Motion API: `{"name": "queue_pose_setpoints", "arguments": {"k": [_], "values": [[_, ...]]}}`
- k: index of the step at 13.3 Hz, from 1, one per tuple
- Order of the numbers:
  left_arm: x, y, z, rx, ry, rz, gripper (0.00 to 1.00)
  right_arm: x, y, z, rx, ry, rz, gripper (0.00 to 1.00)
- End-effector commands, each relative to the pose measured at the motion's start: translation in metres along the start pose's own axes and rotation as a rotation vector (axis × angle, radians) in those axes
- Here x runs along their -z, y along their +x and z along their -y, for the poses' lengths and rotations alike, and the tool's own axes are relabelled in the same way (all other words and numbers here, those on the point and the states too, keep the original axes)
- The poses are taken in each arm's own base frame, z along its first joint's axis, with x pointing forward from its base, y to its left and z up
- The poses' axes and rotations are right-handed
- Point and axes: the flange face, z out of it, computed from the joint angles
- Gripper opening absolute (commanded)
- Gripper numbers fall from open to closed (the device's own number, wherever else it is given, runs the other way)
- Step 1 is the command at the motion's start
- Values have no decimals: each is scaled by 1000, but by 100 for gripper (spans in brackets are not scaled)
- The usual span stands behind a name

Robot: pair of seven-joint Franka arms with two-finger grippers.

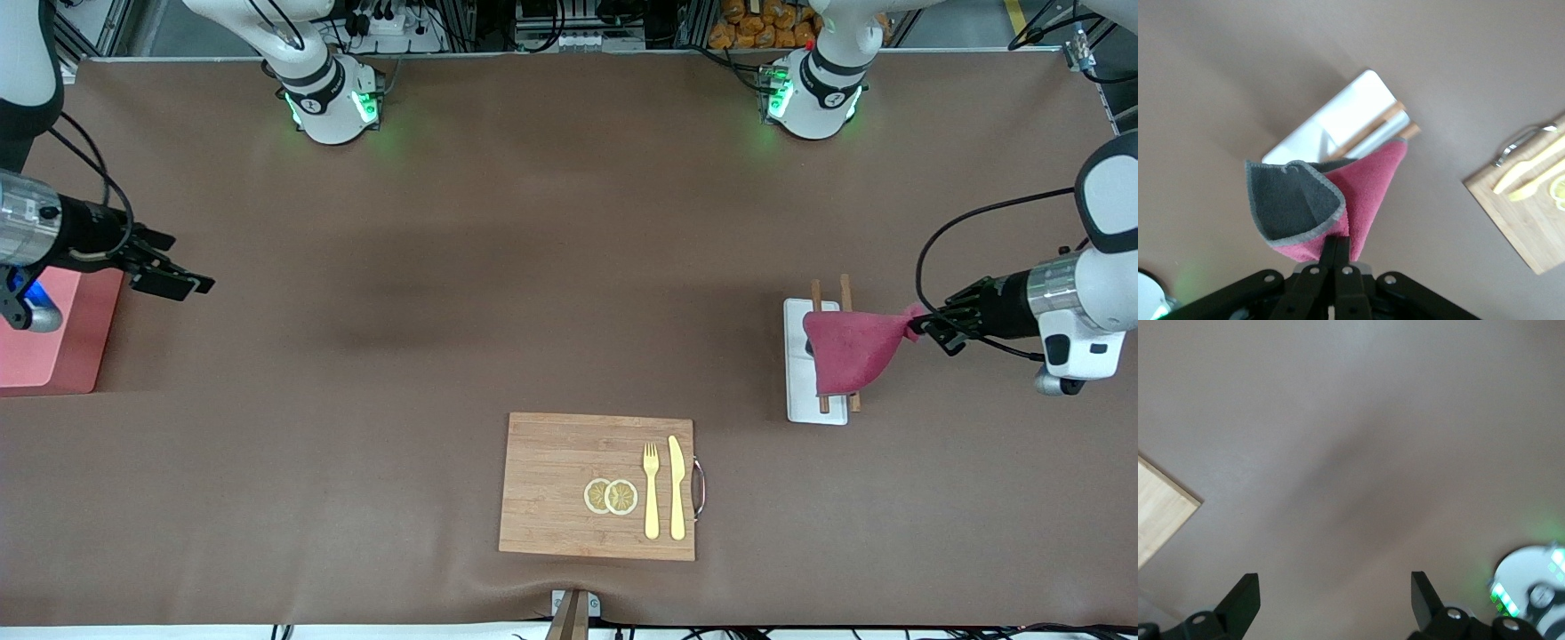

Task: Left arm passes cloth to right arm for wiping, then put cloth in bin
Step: 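Carry the cloth toward the right gripper while the right gripper approaches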

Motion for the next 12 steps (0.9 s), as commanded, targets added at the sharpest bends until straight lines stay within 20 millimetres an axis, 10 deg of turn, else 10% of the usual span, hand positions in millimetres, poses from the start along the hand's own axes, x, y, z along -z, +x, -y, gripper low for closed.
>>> {"name": "queue_pose_setpoints", "arguments": {"k": [1, 5, 12], "values": [[19, -53, -39, -2, -8, -6, 0, -14, -34, 34, -205, -8, 56, 100], [10, -155, -100, -53, -20, 39, 0, -45, -80, 83, -391, -28, 158, 100], [-23, -369, -190, -102, -144, 123, 0, -94, -103, 142, -576, -31, 481, 100]]}}
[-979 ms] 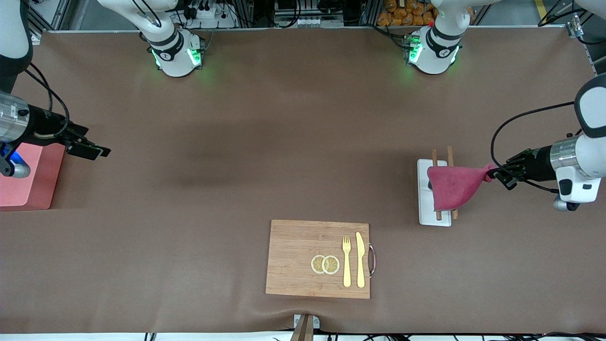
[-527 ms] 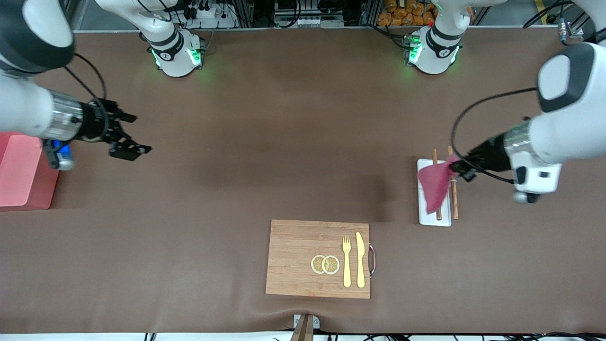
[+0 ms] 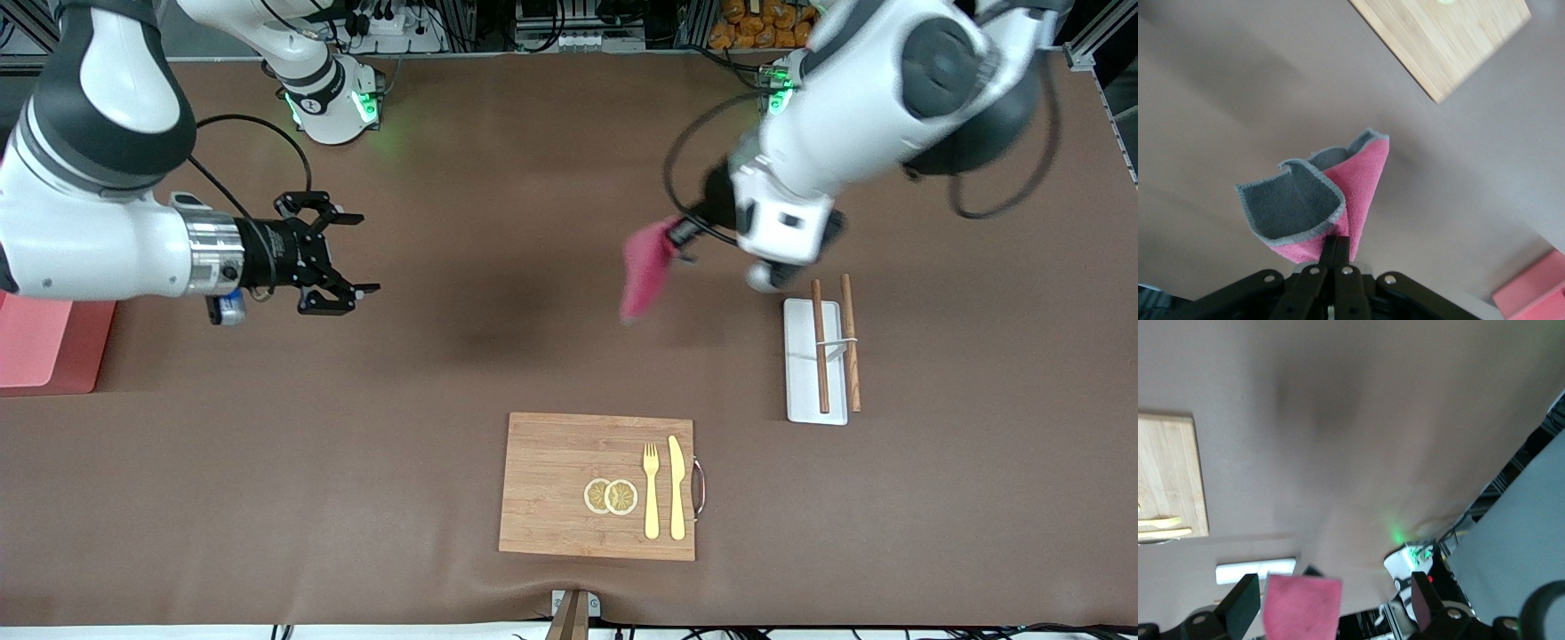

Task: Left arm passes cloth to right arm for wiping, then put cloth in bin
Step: 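Carry the cloth toward the right gripper while the right gripper approaches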

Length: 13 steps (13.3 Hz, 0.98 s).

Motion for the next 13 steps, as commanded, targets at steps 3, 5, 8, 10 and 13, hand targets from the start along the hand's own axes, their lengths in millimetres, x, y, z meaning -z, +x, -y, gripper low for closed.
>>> {"name": "queue_pose_setpoints", "arguments": {"k": [3, 5, 8, 10, 13], "values": [[-61, -74, -58, 95, -185, 79, 0, -38, -37, 23, -102, 31, 21, 100], [-80, -97, -73, 135, -262, 99, 0, -53, -44, 28, -122, 15, 72, 100], [-81, -108, -78, 147, -317, 106, 0, -83, -61, 28, -127, -32, 80, 100], [-81, -104, -81, 156, -349, 107, 0, -92, -59, 29, -130, -56, 68, 100], [-81, -104, -81, 160, -353, 107, 0, -104, -50, 28, -119, -82, 63, 76]]}}
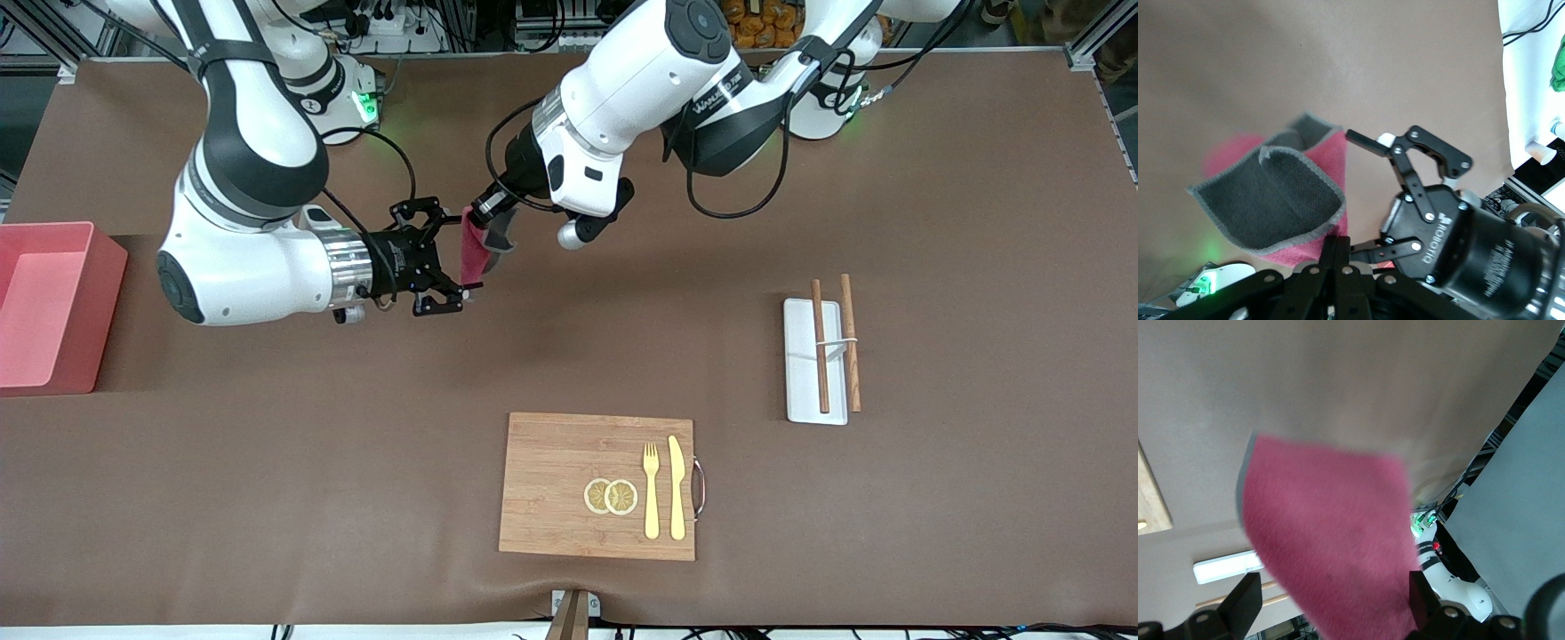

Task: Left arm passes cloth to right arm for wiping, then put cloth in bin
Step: 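Grasp the cloth with the right gripper and release the left gripper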

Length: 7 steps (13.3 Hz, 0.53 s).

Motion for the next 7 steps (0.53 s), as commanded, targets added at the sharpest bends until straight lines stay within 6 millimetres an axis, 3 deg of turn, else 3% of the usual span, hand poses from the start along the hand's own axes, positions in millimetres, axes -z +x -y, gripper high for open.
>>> {"name": "queue_pose_setpoints", "arguments": {"k": [1, 2, 3, 6, 7], "values": [[2, -2, -5, 18, -18, 10, 0, -9, -4, 0, 4, -17, 4, 70], [2, -2, -5, 17, -18, 9, 0, -21, -13, -3, 20, -26, -9, 66], [2, -2, -5, 17, -18, 9, 0, -23, -15, -3, 23, -19, -10, 56], [1, -2, -4, 17, -17, 8, 0, -29, -18, -3, 36, -21, -34, 18], [1, -1, -5, 15, -18, 7, 0, -29, -17, -3, 35, -21, -38, 0]]}}
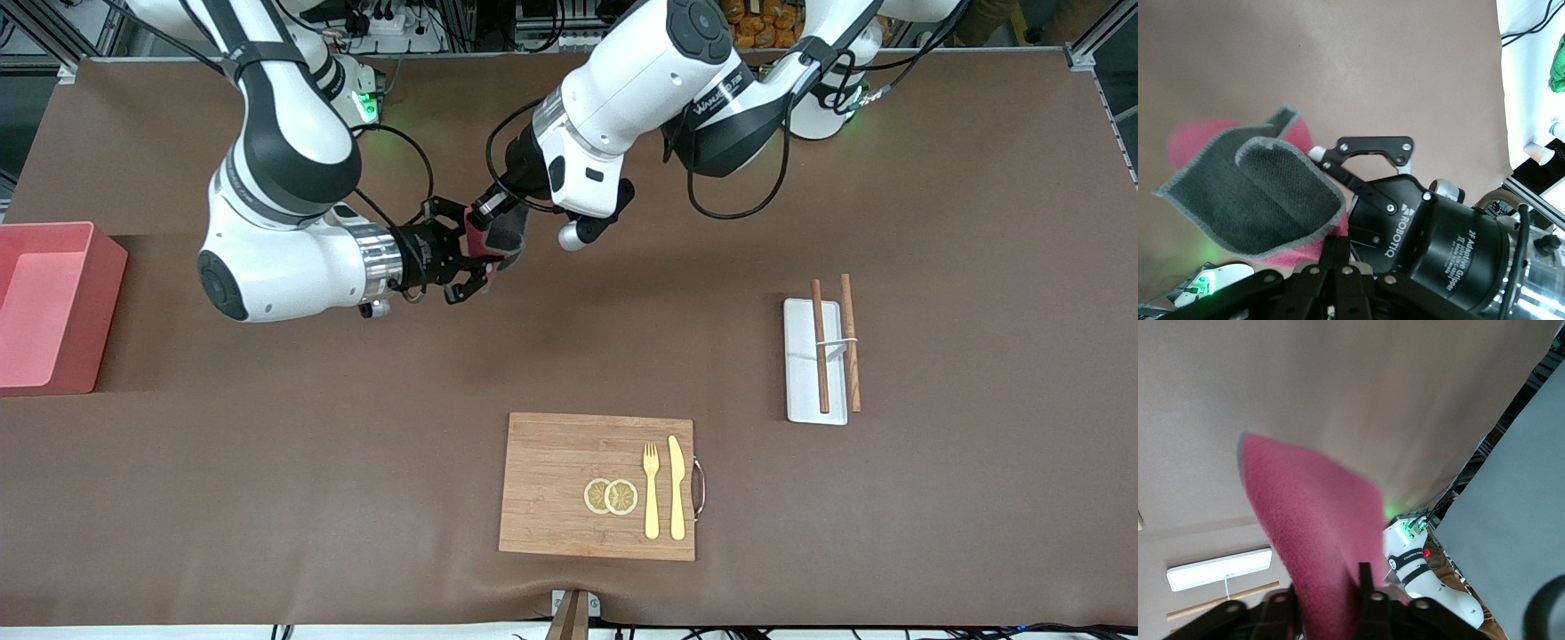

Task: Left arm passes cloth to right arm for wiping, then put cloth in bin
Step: 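Grasp the cloth with the right gripper and release the left gripper, then lower the cloth with the right gripper while the left gripper withdraws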

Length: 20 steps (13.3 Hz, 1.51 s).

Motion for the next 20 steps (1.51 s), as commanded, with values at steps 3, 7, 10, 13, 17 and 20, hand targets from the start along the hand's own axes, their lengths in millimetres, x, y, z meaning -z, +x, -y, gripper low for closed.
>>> {"name": "queue_pose_setpoints", "arguments": {"k": [3, 7, 10, 13, 17, 20], "values": [[2, -2, -4, 12, -17, 6, 0, 10, 11, 2, 24, 0, -5, 0], [10, 9, -8, 32, -30, -12, 100, 19, 24, 0, 186, -3, -136, 0], [22, 24, -12, -39, -45, -125, 100, 25, 26, -2, 280, 4, -194, 0], [47, 77, -12, -28, 24, -238, 100, 37, 30, -6, 382, 3, -337, 0], [109, 174, -6, -90, 128, -350, 100, 14, 39, 7, 452, 31, -549, 0], [180, 249, 15, -179, 234, -388, 100, -38, 66, 25, 571, 108, -583, 0]]}}
